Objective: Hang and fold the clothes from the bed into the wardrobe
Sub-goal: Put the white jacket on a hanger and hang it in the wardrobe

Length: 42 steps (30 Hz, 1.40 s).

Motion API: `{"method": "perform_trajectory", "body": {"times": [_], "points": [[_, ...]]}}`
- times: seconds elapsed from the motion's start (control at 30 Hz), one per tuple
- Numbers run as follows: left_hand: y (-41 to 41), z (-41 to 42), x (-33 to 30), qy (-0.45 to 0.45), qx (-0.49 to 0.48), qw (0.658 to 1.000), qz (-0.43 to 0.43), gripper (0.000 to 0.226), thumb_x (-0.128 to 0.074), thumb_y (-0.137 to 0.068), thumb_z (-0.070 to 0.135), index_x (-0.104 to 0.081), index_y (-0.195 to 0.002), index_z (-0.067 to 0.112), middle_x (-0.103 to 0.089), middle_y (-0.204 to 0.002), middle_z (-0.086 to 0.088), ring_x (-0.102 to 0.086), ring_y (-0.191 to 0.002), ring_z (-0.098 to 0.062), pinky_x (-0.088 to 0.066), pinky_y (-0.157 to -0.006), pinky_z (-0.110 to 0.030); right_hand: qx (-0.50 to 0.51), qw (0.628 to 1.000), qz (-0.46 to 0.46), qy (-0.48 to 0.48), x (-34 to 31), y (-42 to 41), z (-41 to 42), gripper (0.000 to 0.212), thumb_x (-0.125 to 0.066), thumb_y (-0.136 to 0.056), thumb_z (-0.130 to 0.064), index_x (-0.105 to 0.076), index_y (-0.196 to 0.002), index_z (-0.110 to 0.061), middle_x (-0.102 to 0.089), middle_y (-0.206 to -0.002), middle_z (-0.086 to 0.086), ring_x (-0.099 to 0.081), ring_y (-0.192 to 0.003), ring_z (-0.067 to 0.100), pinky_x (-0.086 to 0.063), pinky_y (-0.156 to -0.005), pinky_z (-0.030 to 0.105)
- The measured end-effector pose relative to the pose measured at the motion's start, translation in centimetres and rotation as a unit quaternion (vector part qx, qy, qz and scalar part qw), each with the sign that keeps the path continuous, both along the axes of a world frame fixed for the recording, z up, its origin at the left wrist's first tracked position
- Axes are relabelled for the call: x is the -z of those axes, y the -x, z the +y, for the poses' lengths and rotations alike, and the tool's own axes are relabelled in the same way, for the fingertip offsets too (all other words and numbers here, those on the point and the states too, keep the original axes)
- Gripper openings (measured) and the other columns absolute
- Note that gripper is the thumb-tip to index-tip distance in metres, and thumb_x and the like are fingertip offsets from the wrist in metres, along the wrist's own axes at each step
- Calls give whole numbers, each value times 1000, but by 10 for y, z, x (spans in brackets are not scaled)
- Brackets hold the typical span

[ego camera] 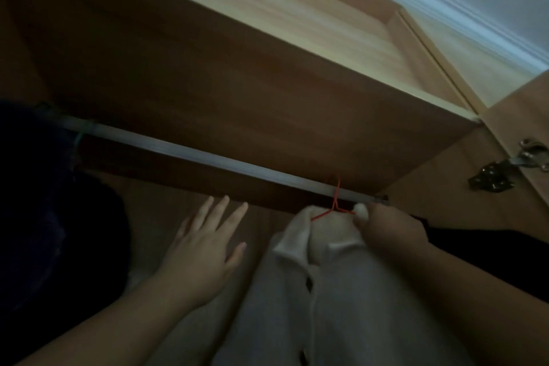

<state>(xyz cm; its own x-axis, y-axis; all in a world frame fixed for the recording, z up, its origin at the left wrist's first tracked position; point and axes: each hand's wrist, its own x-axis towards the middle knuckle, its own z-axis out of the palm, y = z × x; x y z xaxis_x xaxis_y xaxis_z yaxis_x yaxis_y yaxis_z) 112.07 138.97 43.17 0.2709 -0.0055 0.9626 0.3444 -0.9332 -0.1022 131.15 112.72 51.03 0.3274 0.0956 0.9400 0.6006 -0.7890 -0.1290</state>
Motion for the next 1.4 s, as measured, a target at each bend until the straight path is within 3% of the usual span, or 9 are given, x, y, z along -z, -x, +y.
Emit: {"method": "perform_trajectory", "body": {"times": [0.27, 0.47, 0.6, 0.67, 0.77, 0.9, 1.17, 1.3, 1.4], "points": [[-17, -9, 11, -14, 20, 1000, 17, 78, 0, -78, 66, 7, -153, 46, 3, -166, 9, 13, -151, -15, -11, -120, -43, 73, 997, 17, 38, 18, -21, -11, 37, -33, -101, -54, -59, -109, -28, -64, -111, -3, -63, -103, 22, -47, -79, 34], [-22, -43, 31, -4, 66, 997, 38, 65, -23, -98, 58, 8, -153, 45, 7, -165, 11, 18, -150, -13, -8, -120, -43, 80, 997, 6, 17, 36, 5, -27, 39, -32, -98, -61, -50, -104, -28, -52, -87, -3, -52, -76, 20, -40, -66, 34], [-32, -71, 48, 22, 113, 992, 49, 66, -23, -98, 60, 10, -153, 46, 11, -164, 13, 21, -149, -11, -5, -122, -41, 111, 991, -27, 64, 65, 31, -30, 57, -31, -98, -61, -39, -139, -23, -56, -127, 7, -56, -111, 27, -45, -83, 39], [-40, -84, 63, 20, 128, 990, 48, 67, -14, -93, 65, 11, -152, 45, 8, -165, 12, 17, -150, -12, -5, -124, -40, 123, 986, -37, 106, 96, 44, -35, 67, -31, -98, -59, -24, -154, -24, -36, -154, 6, -38, -137, 27, -37, -105, 44], [-59, -109, 105, -1, 166, 984, 60, 77, -13, -84, 66, 4, -155, 41, -3, -166, 8, 7, -152, -16, -9, -123, -38, 109, 983, -49, 140, 157, 61, -48, 65, -33, -97, -52, -23, -157, -27, -21, -164, -1, -14, -152, 21, -11, -122, 52], [-72, -149, 188, -18, 241, 967, 86, 74, -36, -87, 57, -20, -156, 33, -30, -160, -2, -18, -149, -24, -18, -117, -41, 93, 987, -37, 129, 260, 83, -80, 67, -42, -87, -47, -39, -151, -25, -38, -158, 2, -29, -148, 23, -25, -119, 50], [-17, -253, 322, 56, 292, 935, 193, 75, -29, -90, 61, -6, -158, 35, -9, -166, 1, 3, -153, -23, -23, -119, -51, 80, 977, 148, 130, 421, 167, -191, 72, -32, -91, -52, -13, -158, -34, -10, -166, -7, 1, -153, 13, -7, -124, 38], [35, -335, 384, 72, 323, 904, 272, 76, -22, -90, 64, 2, -157, 36, -3, -167, -1, 7, -153, -24, -14, -121, -49, 105, 965, 210, 118, 475, 249, -273, 70, -35, -97, -50, 0, -157, -40, 4, -165, -14, 14, -151, 8, 2, -123, 36], [91, -412, 420, 104, 361, 871, 316, 77, -9, -86, 69, 18, -152, 40, 7, -166, 2, 17, -151, -21, 1, -122, -43, 162, 953, 229, 116, 508, 323, -345, 69, -39, -96, -47, -8, -158, -37, -7, -167, -8, 5, -153, 13, -7, -124, 42]]}}
